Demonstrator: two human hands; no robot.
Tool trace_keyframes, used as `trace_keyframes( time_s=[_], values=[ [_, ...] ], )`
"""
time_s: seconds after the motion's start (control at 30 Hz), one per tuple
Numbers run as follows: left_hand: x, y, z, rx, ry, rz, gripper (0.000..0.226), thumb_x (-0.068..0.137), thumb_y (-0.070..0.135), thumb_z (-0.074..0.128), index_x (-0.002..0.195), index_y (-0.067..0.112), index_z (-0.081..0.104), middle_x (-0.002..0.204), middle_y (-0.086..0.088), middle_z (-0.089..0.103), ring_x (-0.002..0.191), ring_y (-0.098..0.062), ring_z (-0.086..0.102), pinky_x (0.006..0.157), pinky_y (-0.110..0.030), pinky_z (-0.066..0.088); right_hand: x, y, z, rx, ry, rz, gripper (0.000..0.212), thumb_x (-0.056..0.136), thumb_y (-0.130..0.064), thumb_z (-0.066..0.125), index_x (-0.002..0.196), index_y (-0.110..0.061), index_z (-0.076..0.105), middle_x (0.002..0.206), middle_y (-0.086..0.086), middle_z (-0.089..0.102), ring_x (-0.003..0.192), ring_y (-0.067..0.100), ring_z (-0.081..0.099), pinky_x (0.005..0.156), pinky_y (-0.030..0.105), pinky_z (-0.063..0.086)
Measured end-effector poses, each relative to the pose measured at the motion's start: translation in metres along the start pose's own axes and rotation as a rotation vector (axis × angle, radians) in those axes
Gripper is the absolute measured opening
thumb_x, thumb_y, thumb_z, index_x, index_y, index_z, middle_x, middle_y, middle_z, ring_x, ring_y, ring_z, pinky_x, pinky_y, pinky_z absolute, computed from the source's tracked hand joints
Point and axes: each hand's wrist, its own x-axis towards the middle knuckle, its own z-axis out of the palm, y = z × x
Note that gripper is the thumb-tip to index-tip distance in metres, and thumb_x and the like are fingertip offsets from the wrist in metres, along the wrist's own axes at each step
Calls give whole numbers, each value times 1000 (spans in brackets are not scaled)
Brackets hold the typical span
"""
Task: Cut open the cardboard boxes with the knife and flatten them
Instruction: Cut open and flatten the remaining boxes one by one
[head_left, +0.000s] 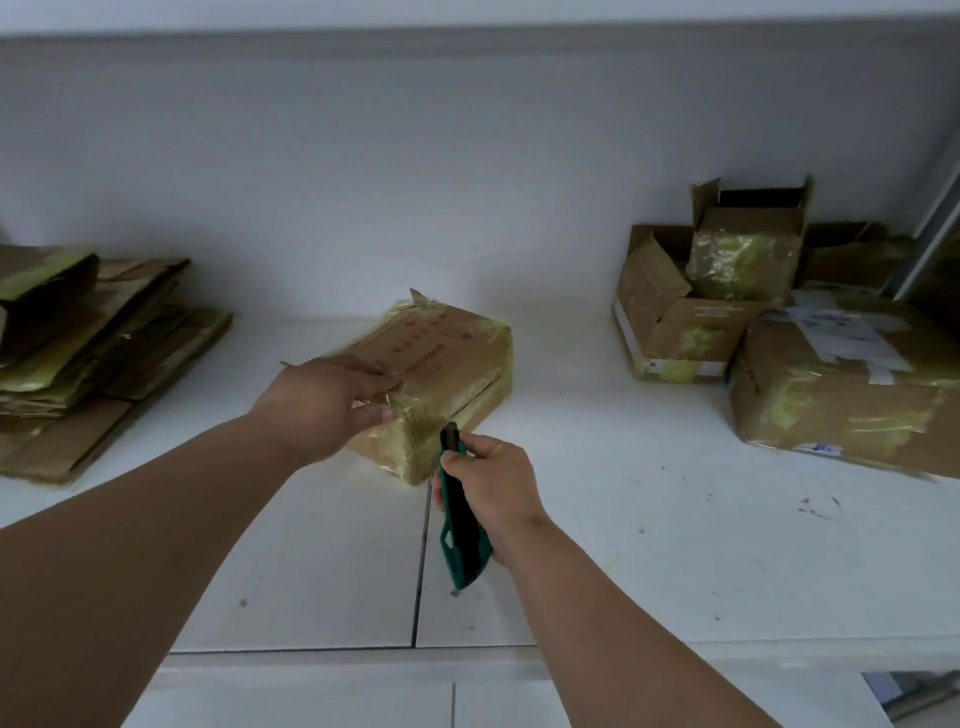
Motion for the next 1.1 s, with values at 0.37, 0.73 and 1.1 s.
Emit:
trace_keyframes(
  time_s=[0.37, 0.73, 1.1],
  values=[
    [-4, 7, 7, -56, 44, -62, 43, 92, 52, 56, 134, 42, 55, 146, 16, 47, 131, -11, 44, 100, -29, 37, -27, 15, 8, 14, -84, -25, 27, 92, 3, 52, 86, -16, 70, 66, 12, 57, 48, 18, 56, 51, 25, 51],
    [-12, 27, 4, 39, 91, -175, 48, 88, 63, 52, 131, 44, 57, 124, 9, 58, 118, -18, 53, 85, -30, 46, -33, 21, -9, -94, -13, -87, 31, 88, 0, 55, 108, -20, 67, 64, 7, 63, 52, 20, 59, 56, 32, 51],
    [-17, 13, 2, -150, -54, -129, 58, 84, 55, 64, 136, 38, 48, 137, 6, 54, 124, -21, 49, 105, -36, 38, -26, 19, -22, -704, 17, -426, 43, 99, -25, 45, 139, -39, 49, 95, -3, 55, 76, 5, 51, 59, 12, 34]
  ],
)
